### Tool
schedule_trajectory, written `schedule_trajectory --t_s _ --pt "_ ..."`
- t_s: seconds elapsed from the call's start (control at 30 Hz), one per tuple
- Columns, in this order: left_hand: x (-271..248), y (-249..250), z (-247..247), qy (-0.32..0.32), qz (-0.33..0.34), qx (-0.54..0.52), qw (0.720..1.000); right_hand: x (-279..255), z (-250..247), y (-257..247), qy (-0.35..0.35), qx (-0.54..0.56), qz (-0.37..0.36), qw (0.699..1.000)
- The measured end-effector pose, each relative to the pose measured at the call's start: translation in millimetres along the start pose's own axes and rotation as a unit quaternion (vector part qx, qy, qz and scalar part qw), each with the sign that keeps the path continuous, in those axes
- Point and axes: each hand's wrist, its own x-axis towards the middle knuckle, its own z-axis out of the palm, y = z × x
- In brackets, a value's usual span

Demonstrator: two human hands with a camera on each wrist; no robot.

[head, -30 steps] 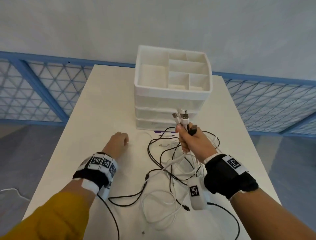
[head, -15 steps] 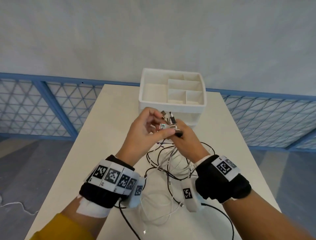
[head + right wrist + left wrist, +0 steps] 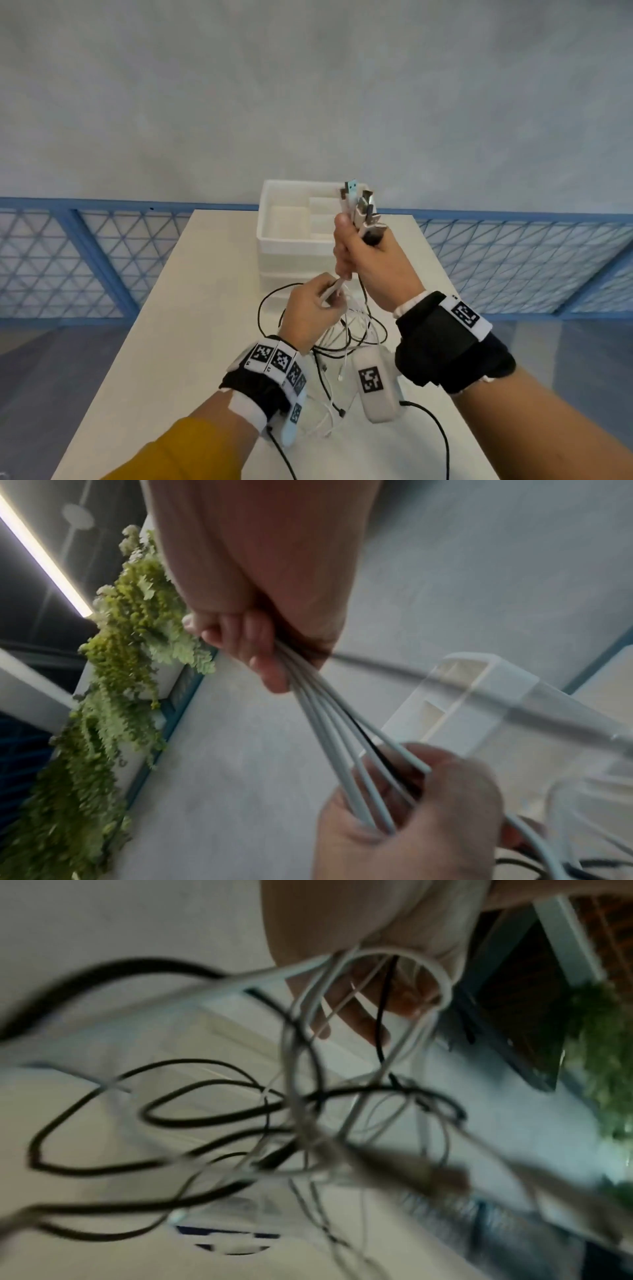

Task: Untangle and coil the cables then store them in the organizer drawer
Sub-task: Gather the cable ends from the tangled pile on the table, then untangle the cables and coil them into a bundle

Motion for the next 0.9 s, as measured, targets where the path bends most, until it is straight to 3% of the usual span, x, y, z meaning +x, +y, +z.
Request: schedule_trajectory --t_s 0.13,0.23,0.3,0.37,0.43,0.5,0.63,0.73,0.9 --pt "4.7 -6.2 -3.3 -0.056 0.01 0.077 0.995 -2.5 -6.2 -8.7 0.051 0.072 0.008 0.996" --pt "8.7 13.6 -21.7 -0.18 -0.066 0.046 0.98 -0.5 -19.6 -14.3 0.039 -0.058 0.006 0.998" --pt "13.5 40.7 -43.3 -0.197 -0.055 -0.014 0.979 5.0 -30.2 -13.0 -0.001 -0.146 0.03 0.989" --pt "18.5 74.6 -59.5 -0.137 0.015 -0.042 0.99 8.1 -32.8 -7.8 -0.052 -0.23 0.066 0.97" --pt "23.4 102.9 -62.5 -0.07 0.072 0.01 0.995 7.3 -26.1 -3.4 -0.079 -0.291 0.077 0.95" --pt "25.0 113.0 -54.9 -0.029 0.059 0.018 0.998 6.6 -17.8 -1.9 -0.08 -0.294 0.063 0.95" --pt "13.9 103.3 -36.9 0.001 -0.017 -0.107 0.994 7.0 -7.8 -5.6 -0.091 -0.247 0.037 0.964" --pt "15.0 103.2 -27.5 0.05 0.016 -0.144 0.988 4.0 1.0 -6.4 -0.138 -0.243 0.024 0.96" --pt "27.0 115.7 -22.7 0.136 0.041 -0.141 0.98 1.2 2.1 -11.3 -0.132 -0.163 0.041 0.977"
